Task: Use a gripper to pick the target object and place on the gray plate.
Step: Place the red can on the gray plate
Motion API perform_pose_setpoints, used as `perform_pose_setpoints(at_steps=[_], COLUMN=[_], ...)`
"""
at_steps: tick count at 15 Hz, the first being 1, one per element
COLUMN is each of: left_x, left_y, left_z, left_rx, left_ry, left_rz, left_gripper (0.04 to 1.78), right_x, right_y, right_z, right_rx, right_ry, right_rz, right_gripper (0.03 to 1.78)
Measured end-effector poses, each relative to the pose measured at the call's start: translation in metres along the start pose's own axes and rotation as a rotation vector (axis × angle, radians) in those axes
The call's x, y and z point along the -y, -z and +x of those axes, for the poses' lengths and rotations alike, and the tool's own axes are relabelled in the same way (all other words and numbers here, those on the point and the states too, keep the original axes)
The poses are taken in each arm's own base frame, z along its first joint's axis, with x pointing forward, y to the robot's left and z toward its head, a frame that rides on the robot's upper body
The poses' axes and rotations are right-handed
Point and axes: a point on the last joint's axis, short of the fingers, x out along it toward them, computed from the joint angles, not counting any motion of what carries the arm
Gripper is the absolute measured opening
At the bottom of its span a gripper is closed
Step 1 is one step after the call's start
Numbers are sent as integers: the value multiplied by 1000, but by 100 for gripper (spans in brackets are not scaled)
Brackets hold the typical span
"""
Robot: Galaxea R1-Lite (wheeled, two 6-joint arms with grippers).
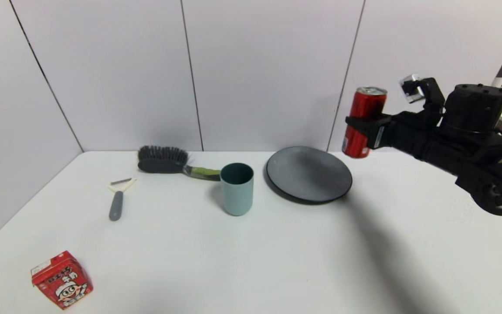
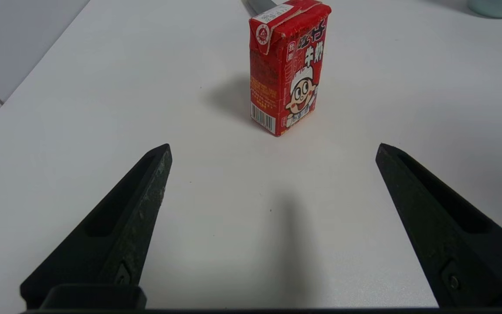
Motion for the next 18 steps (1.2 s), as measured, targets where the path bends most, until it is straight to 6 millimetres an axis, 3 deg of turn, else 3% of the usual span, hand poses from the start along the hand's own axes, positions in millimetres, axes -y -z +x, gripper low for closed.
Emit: perform_pose_setpoints(at_steps=[3, 5, 8, 13, 18], left_x=[0, 0, 0, 0, 0], left_y=[0, 0, 0, 0, 0], left_z=[0, 0, 0, 0, 0], left_rx=[0, 0, 0, 0, 0], left_ry=[0, 0, 0, 0, 0], left_rz=[-1, 0, 0, 0, 0], left_gripper=[169, 169, 169, 169, 169], right_x=[-37, -45, -46, -31, -24], right_y=[-4, -1, 8, 41, 72], right_z=[-11, -7, 16, 72, 90], right_rx=[10, 15, 25, -1, -59], right_ry=[-118, -147, -151, -121, -112], right_rz=[-2, -7, -14, -18, -24], right_gripper=[91, 91, 91, 90, 90])
